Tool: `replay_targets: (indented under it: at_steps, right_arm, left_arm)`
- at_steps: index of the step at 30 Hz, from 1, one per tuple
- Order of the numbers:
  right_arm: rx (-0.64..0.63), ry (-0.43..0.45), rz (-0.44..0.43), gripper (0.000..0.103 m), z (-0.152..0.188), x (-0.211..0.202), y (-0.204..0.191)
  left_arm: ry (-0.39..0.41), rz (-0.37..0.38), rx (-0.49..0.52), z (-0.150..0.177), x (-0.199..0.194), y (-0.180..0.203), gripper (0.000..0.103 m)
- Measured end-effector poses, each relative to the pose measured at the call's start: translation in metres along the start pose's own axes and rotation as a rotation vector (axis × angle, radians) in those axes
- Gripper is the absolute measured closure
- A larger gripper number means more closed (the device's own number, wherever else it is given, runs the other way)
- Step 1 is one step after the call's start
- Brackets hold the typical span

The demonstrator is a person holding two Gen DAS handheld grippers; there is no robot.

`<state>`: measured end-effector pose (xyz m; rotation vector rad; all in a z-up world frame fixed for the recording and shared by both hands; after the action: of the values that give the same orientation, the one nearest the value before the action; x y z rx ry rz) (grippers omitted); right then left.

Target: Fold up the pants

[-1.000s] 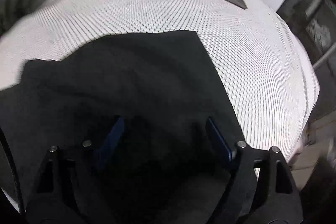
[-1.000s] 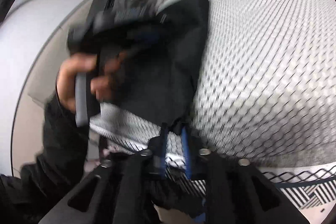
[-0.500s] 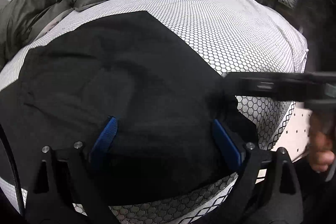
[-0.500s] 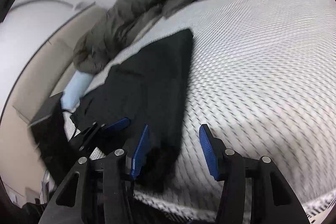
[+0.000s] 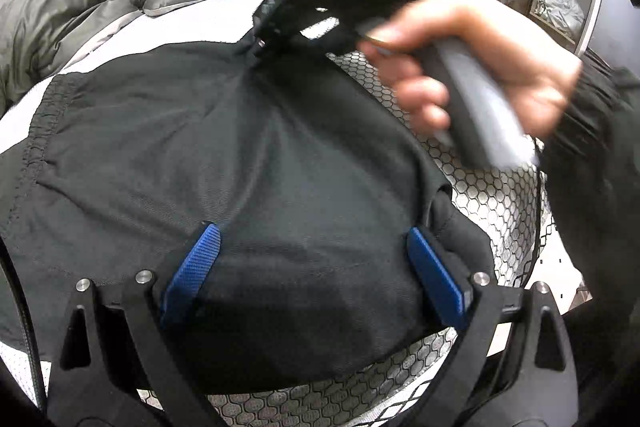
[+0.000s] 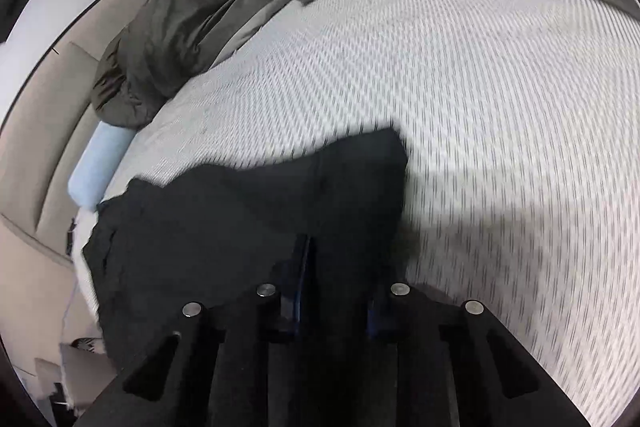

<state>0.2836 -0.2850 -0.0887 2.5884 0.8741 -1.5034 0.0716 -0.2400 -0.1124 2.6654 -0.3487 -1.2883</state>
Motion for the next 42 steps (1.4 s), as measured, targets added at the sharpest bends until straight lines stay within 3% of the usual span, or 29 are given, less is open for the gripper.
replay_targets:
  at_steps: [4,9,12,17,20,22,24,26,30,33,34,36,40,42]
  right_arm:
    - [-0.038,0.008,0.065,0.082,-0.014,0.013,0.010]
    - [-0.079,0.067,0.172,0.078,-0.036,-0.019,0.020]
    - [-0.141,0.147,0.237,0.078,-0.030,-0.071,0.002]
    - [-0.210,0.200,0.188,0.078,-0.002,-0.117,-0.056]
    - [-0.217,0.178,0.117,0.078,0.029,-0.116,-0.086]
    - [-0.213,0.119,0.145,0.078,0.056,-0.105,-0.092]
    - [-0.249,0.096,0.195,0.078,0.062,-0.092,-0.101]
    - [-0.265,0.086,0.183,0.078,0.073,-0.089,-0.106]
    - [-0.284,0.059,0.133,0.078,0.097,-0.073,-0.109]
    - [-0.331,-0.016,0.112,0.076,0.127,-0.041,-0.111]
    - [-0.376,-0.016,0.128,0.076,0.130,-0.036,-0.111]
    - [-0.412,0.015,0.148,0.076,0.129,-0.045,-0.109]
    - [-0.381,0.017,0.231,0.076,0.131,-0.062,-0.079]
    - [-0.363,0.003,0.224,0.076,0.131,-0.068,-0.076]
  left_arm:
    - [0.005,0.006,0.000,0.001,-0.001,0.000,0.009]
    - [0.023,0.043,-0.020,-0.003,-0.012,-0.004,0.008]
    - [0.051,0.063,-0.079,-0.010,-0.035,-0.019,0.009]
    - [0.109,0.026,-0.164,-0.035,-0.074,-0.067,0.009]
    - [0.120,-0.042,-0.153,-0.048,-0.080,-0.094,0.009]
    - [0.099,-0.066,-0.133,-0.050,-0.076,-0.102,0.009]
    - [0.073,-0.078,-0.100,-0.049,-0.068,-0.106,0.010]
    - [0.053,-0.107,-0.081,-0.050,-0.060,-0.110,0.012]
    - [0.019,-0.063,-0.048,-0.047,-0.042,-0.106,0.012]
    - [0.018,-0.096,0.053,-0.038,-0.030,-0.114,0.015]
    - [0.013,-0.127,0.074,-0.035,-0.028,-0.118,0.020]
    - [0.027,-0.147,0.084,-0.033,-0.030,-0.123,0.020]
    - [0.057,-0.189,0.064,-0.030,-0.040,-0.141,0.020]
    - [0.067,-0.164,0.026,-0.030,-0.047,-0.151,0.020]
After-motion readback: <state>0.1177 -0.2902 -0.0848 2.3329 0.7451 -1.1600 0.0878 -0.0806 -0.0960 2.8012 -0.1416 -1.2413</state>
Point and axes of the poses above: each gripper's, at about its wrist camera, not at the fingertips, and x roughly the way its jaws point, y to its right, z to its underside, the point moved 10 cm from there along x, roughly the way its jaws point, and after that the axes turned 15 degrees about -x, right-handed, at the moved point
